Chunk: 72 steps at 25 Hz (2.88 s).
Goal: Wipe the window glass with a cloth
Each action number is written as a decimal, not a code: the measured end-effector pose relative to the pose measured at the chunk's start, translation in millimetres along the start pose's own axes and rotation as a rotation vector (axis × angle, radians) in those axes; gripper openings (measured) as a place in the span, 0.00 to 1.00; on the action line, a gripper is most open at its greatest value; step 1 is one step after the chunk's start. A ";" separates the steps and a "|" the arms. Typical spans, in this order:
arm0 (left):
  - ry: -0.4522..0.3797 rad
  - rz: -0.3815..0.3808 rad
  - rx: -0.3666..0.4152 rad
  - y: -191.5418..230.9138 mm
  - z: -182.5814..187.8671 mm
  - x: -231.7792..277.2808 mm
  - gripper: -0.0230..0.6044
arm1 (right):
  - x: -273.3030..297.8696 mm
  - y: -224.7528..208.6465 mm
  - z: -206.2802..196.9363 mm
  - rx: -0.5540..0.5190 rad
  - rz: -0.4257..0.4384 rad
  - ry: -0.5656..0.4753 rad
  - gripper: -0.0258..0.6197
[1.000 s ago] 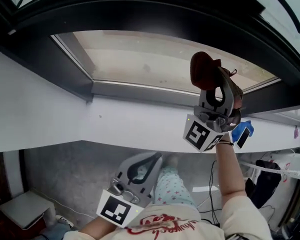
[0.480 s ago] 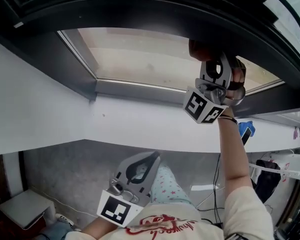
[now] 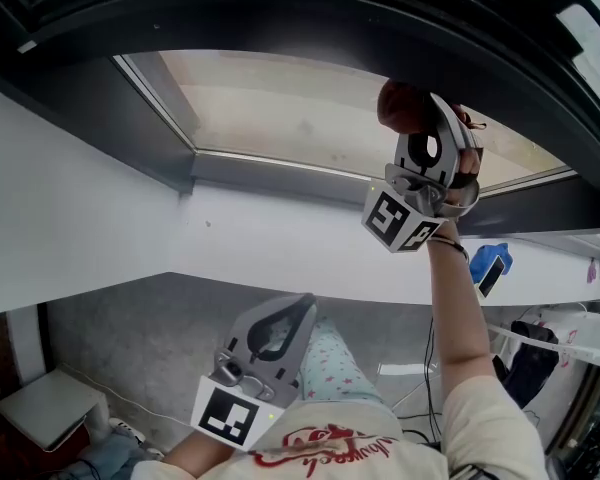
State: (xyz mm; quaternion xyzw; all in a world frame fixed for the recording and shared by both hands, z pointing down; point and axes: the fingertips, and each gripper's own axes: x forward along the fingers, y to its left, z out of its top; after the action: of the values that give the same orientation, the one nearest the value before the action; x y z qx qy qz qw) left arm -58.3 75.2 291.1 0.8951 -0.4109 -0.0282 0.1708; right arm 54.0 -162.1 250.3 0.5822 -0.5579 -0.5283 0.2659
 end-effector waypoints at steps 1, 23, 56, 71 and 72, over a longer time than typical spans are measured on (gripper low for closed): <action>0.004 0.001 -0.002 0.4 -1.3 0.9 0.07 | -0.9 3.2 -0.6 0.008 0.006 0.005 0.13; 0.039 0.062 -0.027 8.9 -14.8 14.7 0.07 | -48.4 150.3 -39.6 -0.036 0.296 0.035 0.14; 0.052 0.142 -0.049 25.8 -19.7 36.0 0.07 | -102.4 287.9 -101.2 0.048 0.601 0.160 0.15; 0.057 0.206 -0.088 41.0 -30.4 33.5 0.07 | -119.7 344.5 -119.0 0.059 0.704 0.219 0.15; 0.059 0.206 -0.087 41.3 -31.0 33.0 0.07 | -120.7 347.7 -119.6 0.065 0.714 0.227 0.15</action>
State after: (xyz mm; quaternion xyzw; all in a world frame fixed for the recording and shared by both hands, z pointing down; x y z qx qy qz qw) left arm -60.6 34.4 336.8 0.8404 -0.4938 -0.0018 0.2235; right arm 56.7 -165.4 637.2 0.4141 -0.7093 -0.3165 0.4746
